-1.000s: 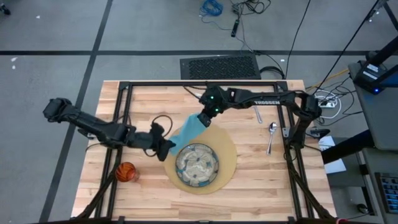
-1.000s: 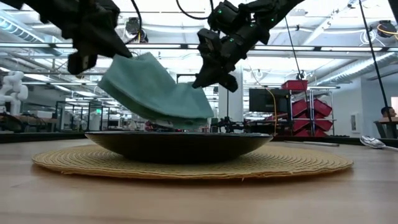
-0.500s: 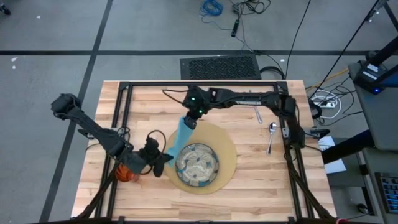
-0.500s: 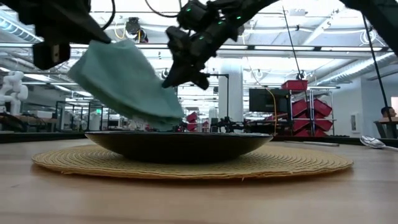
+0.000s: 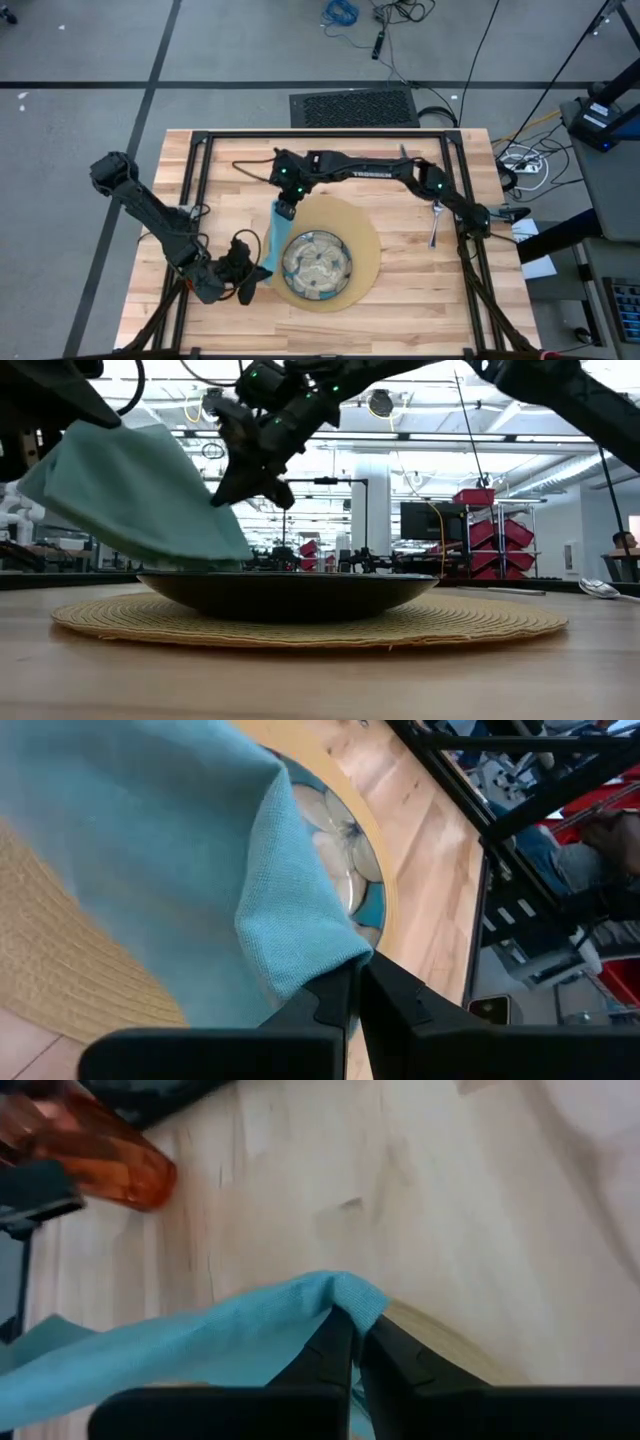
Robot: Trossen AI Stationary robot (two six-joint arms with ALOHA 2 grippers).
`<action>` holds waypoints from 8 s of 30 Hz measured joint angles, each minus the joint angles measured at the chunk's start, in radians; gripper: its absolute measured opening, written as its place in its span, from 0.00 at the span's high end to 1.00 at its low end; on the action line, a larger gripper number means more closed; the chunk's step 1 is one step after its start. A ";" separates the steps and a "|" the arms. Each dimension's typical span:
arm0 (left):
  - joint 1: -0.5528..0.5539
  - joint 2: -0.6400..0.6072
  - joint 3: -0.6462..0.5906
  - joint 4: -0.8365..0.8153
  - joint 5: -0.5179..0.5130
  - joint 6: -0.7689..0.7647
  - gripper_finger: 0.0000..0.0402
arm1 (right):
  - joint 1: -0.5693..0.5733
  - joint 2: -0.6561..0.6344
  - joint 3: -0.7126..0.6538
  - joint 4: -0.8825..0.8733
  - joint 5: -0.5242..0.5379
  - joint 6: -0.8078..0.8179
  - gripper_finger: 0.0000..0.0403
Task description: Set table place
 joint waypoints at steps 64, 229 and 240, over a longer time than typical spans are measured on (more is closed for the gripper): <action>-0.041 -0.453 0.001 0.022 -0.190 0.710 0.64 | -0.081 0.155 0.047 0.174 -0.094 -0.033 0.87; 1.529 0.636 1.079 -0.883 0.911 1.732 0.64 | -0.322 -0.822 -0.700 -0.335 0.179 -0.279 0.65; 1.386 0.980 1.359 -0.891 0.858 1.933 0.64 | -0.392 -1.092 -1.340 0.577 0.086 -0.024 0.65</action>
